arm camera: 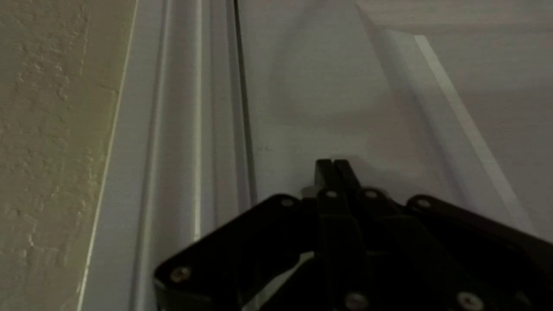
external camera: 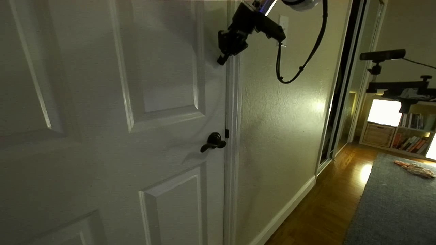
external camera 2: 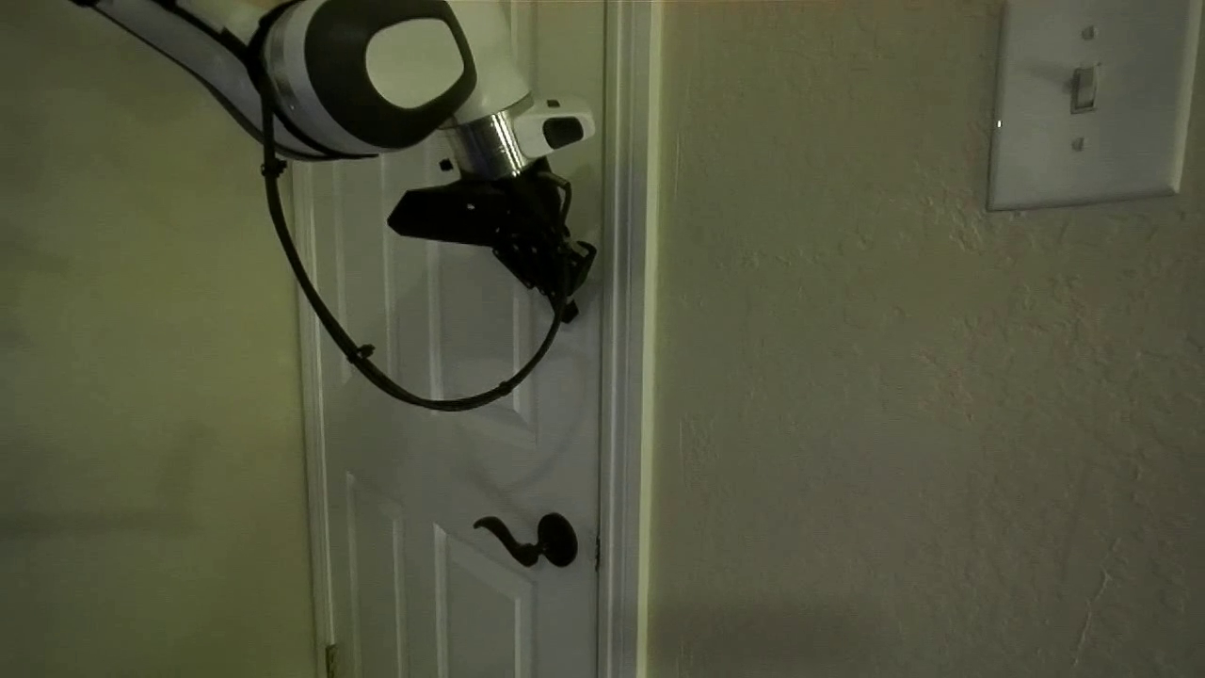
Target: Push the door closed
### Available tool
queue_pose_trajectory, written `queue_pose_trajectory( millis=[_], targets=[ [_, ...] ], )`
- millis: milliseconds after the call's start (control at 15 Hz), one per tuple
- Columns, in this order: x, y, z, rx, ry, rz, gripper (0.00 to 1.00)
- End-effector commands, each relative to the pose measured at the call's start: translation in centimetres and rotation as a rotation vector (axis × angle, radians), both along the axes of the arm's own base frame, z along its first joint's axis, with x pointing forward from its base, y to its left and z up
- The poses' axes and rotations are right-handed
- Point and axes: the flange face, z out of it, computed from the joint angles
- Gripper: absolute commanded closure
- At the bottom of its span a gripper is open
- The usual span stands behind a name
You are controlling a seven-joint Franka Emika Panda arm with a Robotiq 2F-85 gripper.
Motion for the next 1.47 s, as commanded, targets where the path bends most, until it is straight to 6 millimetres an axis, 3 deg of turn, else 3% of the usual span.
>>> queue_pose_trajectory(
  millis=[0, 133, 200, 333, 600, 933, 1067, 1333, 1400],
  targets=[
    [1.5, 0.1, -0.3, -0.003, 0.009, 0.022, 0.95],
    [0.9, -0.1, -0.1, 0.007, 0.037, 0.03, 0.97],
    [0.2, -0.3, 0.0, 0.008, 0.067, 0.041, 0.71],
    [-1.2, -0.6, -0.1, -0.012, 0.121, 0.063, 0.64],
    [-4.4, -2.0, 0.3, -0.062, 0.227, 0.089, 0.38],
    [-11.1, -3.9, 1.5, -0.067, 0.365, 0.149, 0.07],
    [-14.3, -4.7, 1.6, -0.076, 0.442, 0.163, 0.0],
    [-19.9, -6.0, 1.3, -0.082, 0.554, 0.147, 0.0],
    [-16.2, -5.5, 1.6, -0.068, 0.52, 0.146, 0.0]
  ],
)
